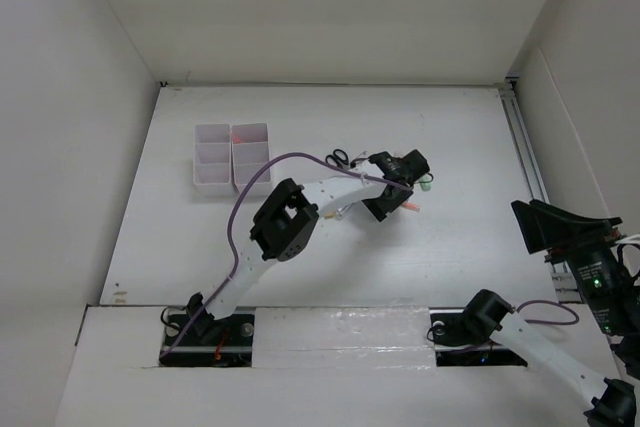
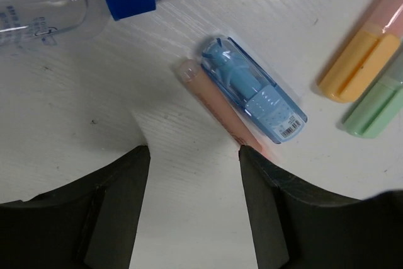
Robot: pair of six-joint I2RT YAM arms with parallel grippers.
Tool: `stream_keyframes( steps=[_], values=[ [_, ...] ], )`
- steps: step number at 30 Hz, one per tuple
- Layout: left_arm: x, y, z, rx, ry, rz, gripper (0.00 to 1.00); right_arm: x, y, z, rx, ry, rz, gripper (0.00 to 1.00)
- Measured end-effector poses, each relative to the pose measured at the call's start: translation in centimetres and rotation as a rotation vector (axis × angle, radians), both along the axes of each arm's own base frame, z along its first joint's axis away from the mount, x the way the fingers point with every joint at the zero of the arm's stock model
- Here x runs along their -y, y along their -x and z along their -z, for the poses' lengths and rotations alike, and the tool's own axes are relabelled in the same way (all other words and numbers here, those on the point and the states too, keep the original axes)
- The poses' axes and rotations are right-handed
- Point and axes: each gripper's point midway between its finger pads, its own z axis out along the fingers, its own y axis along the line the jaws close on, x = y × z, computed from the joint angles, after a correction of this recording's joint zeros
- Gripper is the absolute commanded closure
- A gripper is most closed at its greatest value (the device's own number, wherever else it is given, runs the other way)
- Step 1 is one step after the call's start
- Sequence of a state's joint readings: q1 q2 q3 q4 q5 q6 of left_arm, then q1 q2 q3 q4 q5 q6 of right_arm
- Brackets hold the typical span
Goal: Sort the stationery into containers
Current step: Grab a piece of stationery with the left arm
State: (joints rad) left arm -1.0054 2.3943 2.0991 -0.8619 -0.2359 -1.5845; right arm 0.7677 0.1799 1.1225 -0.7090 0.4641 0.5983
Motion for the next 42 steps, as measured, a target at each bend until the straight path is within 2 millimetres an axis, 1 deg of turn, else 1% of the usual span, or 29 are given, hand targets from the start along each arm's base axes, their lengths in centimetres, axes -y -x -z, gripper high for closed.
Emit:
stream_keyframes(
  steps=[3, 5, 14, 18, 21, 24, 29, 32, 34, 42],
  values=[
    [-0.4, 0.2, 0.2, -0.014, -0.010, -0.016, 0.45, 0.1, 0.1, -0.1, 0.008, -0.002, -0.002, 0.00],
    [-0.5, 0.0, 0.3, -0.018, -0.010, -0.027, 0.42, 0.2, 0.3, -0.2, 0.013, -0.001, -0.003, 0.00],
    [0.0, -0.4, 0.2, -0.031, 0.013, -0.044, 0.36, 1.3, 1.8, -1.0, 0.068, -0.027, -0.015, 0.00],
    [0.1, -0.7, 0.2, -0.031, 0.022, -0.054, 0.36, 1.6, 2.3, -1.2, 0.084, -0.037, -0.025, 0.00],
    [0.5, -1.2, 0.1, -0.033, 0.038, -0.061, 0.36, 1.6, 2.7, -1.6, 0.096, -0.038, -0.036, 0.00],
    [1.0, -1.8, 0.1, -0.032, 0.055, -0.069, 0.38, 1.8, 3.1, -2.1, 0.112, -0.044, -0.044, 0.00],
    [1.4, -2.4, 0.2, -0.034, 0.065, -0.076, 0.44, 1.9, 3.6, -2.2, 0.126, -0.050, -0.061, 0.00],
    [1.5, -2.5, 0.4, -0.038, 0.060, -0.074, 0.54, 2.1, 4.1, -2.4, 0.140, -0.059, -0.070, 0.00],
    [1.4, -2.4, 0.5, -0.042, 0.052, -0.072, 0.58, 2.3, 4.3, -2.6, 0.148, -0.065, -0.071, 0.00],
    [1.1, -2.2, 0.8, -0.042, 0.045, -0.070, 0.58, 2.7, 4.7, -3.0, 0.156, -0.072, -0.070, 0.00]
  ],
)
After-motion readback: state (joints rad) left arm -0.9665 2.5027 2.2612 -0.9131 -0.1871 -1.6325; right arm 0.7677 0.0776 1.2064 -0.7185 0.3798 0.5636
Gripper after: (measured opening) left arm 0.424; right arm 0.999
